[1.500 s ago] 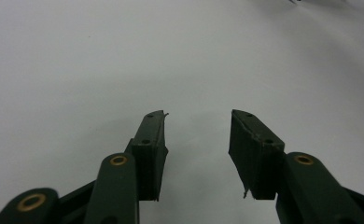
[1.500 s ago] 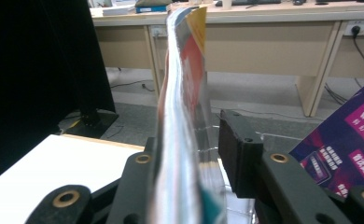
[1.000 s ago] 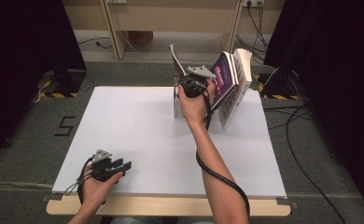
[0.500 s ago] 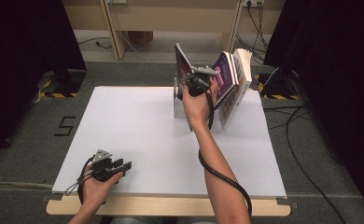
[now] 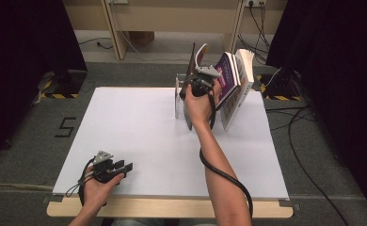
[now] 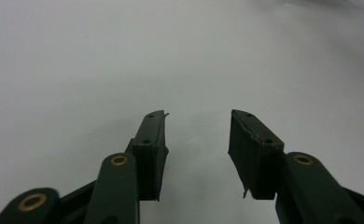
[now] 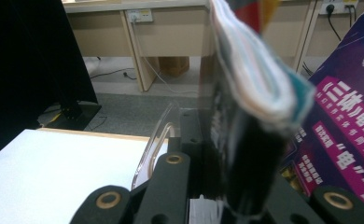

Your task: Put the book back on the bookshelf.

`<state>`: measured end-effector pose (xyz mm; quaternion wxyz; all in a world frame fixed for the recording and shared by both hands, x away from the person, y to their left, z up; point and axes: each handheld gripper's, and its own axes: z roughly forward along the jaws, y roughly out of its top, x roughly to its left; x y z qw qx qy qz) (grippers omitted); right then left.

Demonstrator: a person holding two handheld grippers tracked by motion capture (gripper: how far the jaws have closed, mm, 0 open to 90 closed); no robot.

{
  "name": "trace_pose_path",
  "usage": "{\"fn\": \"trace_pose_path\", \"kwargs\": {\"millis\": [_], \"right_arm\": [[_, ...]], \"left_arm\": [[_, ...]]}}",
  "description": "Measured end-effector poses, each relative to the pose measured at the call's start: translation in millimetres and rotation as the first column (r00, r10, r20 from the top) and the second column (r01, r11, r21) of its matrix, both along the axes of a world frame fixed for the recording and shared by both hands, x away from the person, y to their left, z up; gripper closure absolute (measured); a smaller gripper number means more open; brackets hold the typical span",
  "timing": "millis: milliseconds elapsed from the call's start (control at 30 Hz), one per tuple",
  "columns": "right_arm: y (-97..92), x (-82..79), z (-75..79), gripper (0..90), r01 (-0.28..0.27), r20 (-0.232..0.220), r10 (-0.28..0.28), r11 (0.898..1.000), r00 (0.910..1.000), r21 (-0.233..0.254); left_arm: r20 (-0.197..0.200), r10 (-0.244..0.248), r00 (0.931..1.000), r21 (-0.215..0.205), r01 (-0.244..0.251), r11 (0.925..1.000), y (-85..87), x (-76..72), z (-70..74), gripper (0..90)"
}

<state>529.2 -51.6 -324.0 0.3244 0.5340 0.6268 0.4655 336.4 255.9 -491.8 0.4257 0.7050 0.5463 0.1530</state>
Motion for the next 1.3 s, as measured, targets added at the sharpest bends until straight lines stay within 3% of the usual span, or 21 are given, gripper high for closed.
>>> {"fn": "trace_pose_path", "kwargs": {"millis": [200, 400, 567, 833, 1300], "right_arm": [[4.7, 2.4, -1.6, 87.3, 0.000, 0.007, 0.000, 1.000, 1.0000, -0.017], [3.2, 6.1, -2.9, 87.2, 0.017, -0.004, -0.017, 1.000, 0.9998, 0.016], [8.0, 2.5, -6.4, 86.6, 0.014, 0.013, -0.014, 1.000, 0.9998, 0.003], [10.2, 0.1, -5.0, 75.4, -0.026, -0.005, 0.026, 1.000, 0.9996, 0.013], [12.9, -2.9, -5.3, 67.4, -0.069, 0.000, 0.069, 0.998, 0.9976, 0.014]], "left_arm": [[0.001, -0.002, 1.0000, 0.000, 0.002, 1.0000, 0.1, -0.3, 0.6, 55.7], [0.000, 0.000, 1.0000, -0.002, 0.000, 1.0000, 0.9, -0.3, 0.1, 55.7], [0.001, -0.003, 1.0000, 0.001, 0.003, 1.0000, 0.0, 0.3, 0.1, 55.7], [0.000, -0.004, 1.0000, 0.002, 0.004, 1.0000, -0.5, -0.3, 0.2, 55.7], [0.001, -0.004, 1.0000, 0.002, 0.004, 1.0000, -0.7, -0.7, 0.3, 55.6]]}}
